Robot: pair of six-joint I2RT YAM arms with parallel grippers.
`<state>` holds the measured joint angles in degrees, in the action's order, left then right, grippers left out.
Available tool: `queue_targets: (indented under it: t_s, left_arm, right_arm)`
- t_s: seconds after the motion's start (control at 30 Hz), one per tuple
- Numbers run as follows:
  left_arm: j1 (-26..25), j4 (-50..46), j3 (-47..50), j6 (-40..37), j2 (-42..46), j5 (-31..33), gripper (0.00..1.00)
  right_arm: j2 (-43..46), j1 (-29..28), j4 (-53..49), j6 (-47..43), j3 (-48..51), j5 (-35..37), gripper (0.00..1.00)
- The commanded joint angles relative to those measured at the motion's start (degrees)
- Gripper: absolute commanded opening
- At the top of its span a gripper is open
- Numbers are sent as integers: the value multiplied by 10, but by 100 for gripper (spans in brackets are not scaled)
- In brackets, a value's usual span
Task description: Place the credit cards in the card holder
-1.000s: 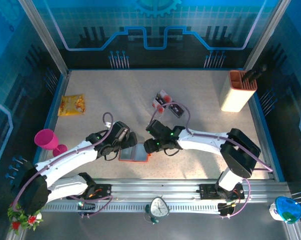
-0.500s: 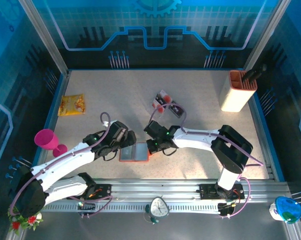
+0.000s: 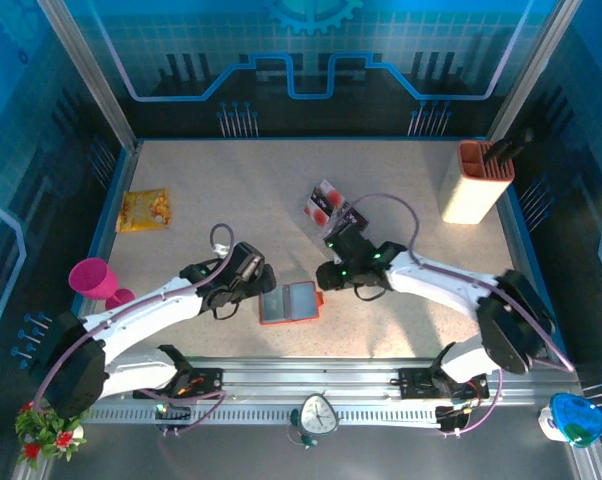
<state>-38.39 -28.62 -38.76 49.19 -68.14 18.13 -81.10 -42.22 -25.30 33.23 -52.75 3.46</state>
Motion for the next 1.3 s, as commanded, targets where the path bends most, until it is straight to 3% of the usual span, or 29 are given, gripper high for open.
queue_targets:
  t_s: [0.0, 0.23, 0.67, 1.07, 1.27]
  left_arm:
    - [3, 6, -26, -1, -11, 1, 99]
    - [3, 6, -42, -23, -33, 12, 99]
    - [4, -35, -100, -129, -65, 16, 99]
    - [5, -6, -36, 1, -48, -35, 99]
    - [5, -12, -12, 9, -26, -25, 99]
  right_arm:
    - [51, 53, -45, -44, -52, -25, 50]
    - [-9, 120, -114, -146, -213, -54, 52]
    - [-252, 108, -229, -256, -452, -47, 46]
    - [-391, 75, -280, -295, -581, 57, 41]
    - [-449, 67, -300, -304, -644, 98, 39]
